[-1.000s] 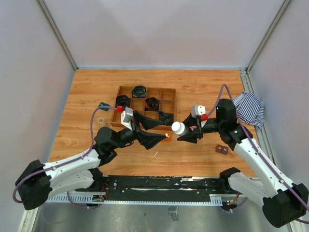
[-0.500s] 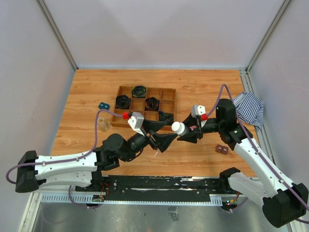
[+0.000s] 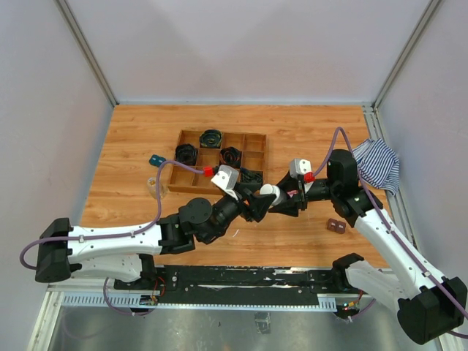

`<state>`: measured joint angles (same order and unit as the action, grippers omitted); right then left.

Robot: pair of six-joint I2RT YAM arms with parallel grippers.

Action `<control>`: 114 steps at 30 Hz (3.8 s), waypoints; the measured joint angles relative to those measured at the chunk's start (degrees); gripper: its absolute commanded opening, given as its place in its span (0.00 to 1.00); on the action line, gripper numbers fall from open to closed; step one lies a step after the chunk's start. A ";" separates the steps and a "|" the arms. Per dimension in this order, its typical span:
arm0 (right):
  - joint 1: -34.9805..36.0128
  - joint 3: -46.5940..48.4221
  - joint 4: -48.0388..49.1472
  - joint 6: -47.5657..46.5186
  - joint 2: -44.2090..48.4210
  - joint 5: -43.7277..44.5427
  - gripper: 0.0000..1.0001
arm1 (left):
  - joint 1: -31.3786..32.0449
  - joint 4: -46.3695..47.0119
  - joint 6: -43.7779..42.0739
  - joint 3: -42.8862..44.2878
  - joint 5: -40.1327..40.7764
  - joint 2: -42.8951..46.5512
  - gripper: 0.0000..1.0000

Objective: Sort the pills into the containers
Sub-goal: Screw the lid of the pill bottle onto the pill bottle.

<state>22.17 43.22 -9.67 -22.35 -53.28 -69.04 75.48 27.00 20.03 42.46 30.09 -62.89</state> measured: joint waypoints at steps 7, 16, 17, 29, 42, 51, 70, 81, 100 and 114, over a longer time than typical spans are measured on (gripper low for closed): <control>0.00 -0.02 0.00 0.00 0.00 0.02 0.01 | 0.02 -1.73 0.04 1.03 0.92 -0.59 0.44; 0.00 0.00 0.11 -0.09 0.02 -0.11 0.01 | -0.76 -2.29 -1.46 1.44 -3.61 -0.33 0.18; 0.00 -0.02 0.20 -0.09 0.02 -0.15 0.01 | -1.62 -2.08 -1.97 1.07 -5.53 -0.02 0.17; -0.02 -0.02 -0.09 -0.79 0.00 0.04 0.01 | -14.60 1.22 -19.93 -0.85 -40.94 0.15 0.11; -0.02 -0.02 -0.39 -0.48 -0.20 0.02 0.01 | -26.64 5.20 -27.58 -0.46 -63.67 0.28 0.99; -0.02 -0.02 -0.39 -0.46 -0.17 0.02 0.00 | -26.03 13.03 -6.16 -4.37 -58.18 8.52 0.93; -0.02 -0.02 -0.39 -0.46 -0.20 0.02 0.01 | -1.73 -1.55 2.97 -2.23 -2.32 2.54 0.80; -0.02 -0.02 -0.39 -0.46 -0.20 0.02 0.01 | -1.70 -1.95 2.03 -0.35 -1.18 0.24 0.65; -0.02 -0.02 0.20 -0.48 -0.20 0.02 0.01 | -1.73 -2.75 -0.22 0.28 -5.51 0.92 0.10; -0.31 -0.02 0.22 -0.66 -0.15 1.22 0.01 | -17.99 -9.14 -18.86 6.82 -48.59 -2.62 0.19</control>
<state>21.87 43.20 -9.45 -23.00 -53.43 -67.81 57.49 17.87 1.17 49.28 -18.50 -65.52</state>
